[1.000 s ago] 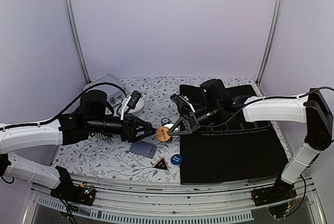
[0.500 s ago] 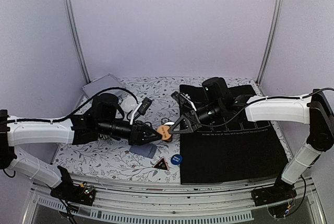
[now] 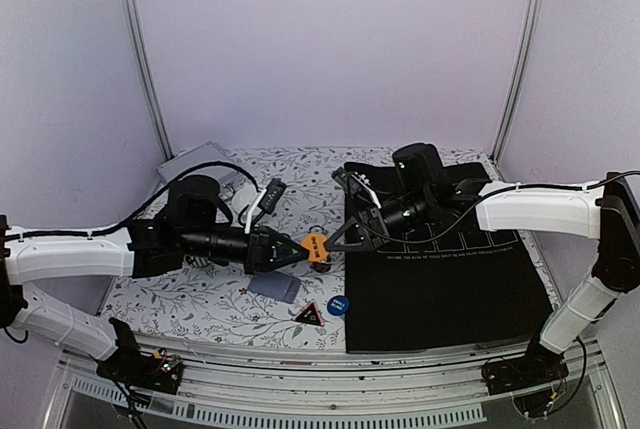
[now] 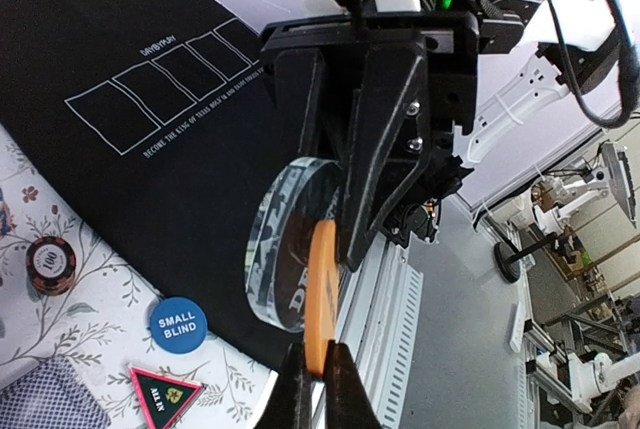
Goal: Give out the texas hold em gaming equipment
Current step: Place the dealer button in the dealer area.
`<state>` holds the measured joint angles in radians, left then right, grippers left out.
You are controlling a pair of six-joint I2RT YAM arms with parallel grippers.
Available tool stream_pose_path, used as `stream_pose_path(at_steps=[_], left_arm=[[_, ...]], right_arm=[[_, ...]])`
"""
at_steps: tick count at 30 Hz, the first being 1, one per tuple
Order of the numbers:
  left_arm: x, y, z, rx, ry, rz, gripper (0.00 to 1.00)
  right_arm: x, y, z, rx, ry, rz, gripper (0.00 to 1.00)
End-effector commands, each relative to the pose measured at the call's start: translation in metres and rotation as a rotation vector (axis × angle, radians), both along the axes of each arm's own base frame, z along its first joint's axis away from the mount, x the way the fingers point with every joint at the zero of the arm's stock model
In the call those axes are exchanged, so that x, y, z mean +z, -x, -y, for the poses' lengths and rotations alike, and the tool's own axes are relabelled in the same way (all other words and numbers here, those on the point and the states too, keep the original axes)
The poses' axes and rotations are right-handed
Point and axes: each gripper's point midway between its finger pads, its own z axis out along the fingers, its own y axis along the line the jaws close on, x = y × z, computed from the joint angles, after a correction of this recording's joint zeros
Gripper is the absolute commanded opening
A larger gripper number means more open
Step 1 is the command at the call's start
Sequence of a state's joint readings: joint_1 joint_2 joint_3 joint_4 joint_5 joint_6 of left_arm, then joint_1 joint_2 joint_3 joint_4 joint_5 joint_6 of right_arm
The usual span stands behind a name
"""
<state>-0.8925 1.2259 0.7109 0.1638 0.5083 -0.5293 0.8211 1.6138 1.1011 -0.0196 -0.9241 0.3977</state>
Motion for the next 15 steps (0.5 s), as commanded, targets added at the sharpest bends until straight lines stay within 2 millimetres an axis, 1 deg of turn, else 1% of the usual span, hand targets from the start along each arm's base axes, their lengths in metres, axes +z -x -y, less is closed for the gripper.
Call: stream_pose_path(at_steps=[1,3,7,12,13,14,15], left_arm=[[0.006,-0.007,-0.007,0.074,0.005,0.076,0.00],[0.009,-0.010,-0.012,0.107,0.019,0.088,0.00],[0.005,-0.014,-0.016,0.153,0.040,0.085,0.00],[-0.004,-0.014,-0.012,0.145,0.038,0.062,0.00],[-0.006,-0.016,-0.013,0.157,0.025,0.061,0.00],[-0.007,-0.019,-0.015,0.175,0.011,0.062,0.00],[-0.008,-0.022,-0.017,0.196,-0.003,0.068,0.00]], right_arm=[[0.006,-0.019,0.022,-0.106,0.024,-0.013,0.05],[0.004,-0.027,0.034,-0.142,0.035,-0.019,0.06],[-0.001,-0.038,0.050,-0.190,0.056,-0.031,0.06],[-0.005,-0.042,0.059,-0.209,0.076,-0.039,0.05],[-0.006,-0.047,0.066,-0.231,0.087,-0.047,0.05],[-0.012,-0.051,0.075,-0.263,0.112,-0.072,0.05],[-0.019,-0.059,0.090,-0.313,0.145,-0.103,0.05]])
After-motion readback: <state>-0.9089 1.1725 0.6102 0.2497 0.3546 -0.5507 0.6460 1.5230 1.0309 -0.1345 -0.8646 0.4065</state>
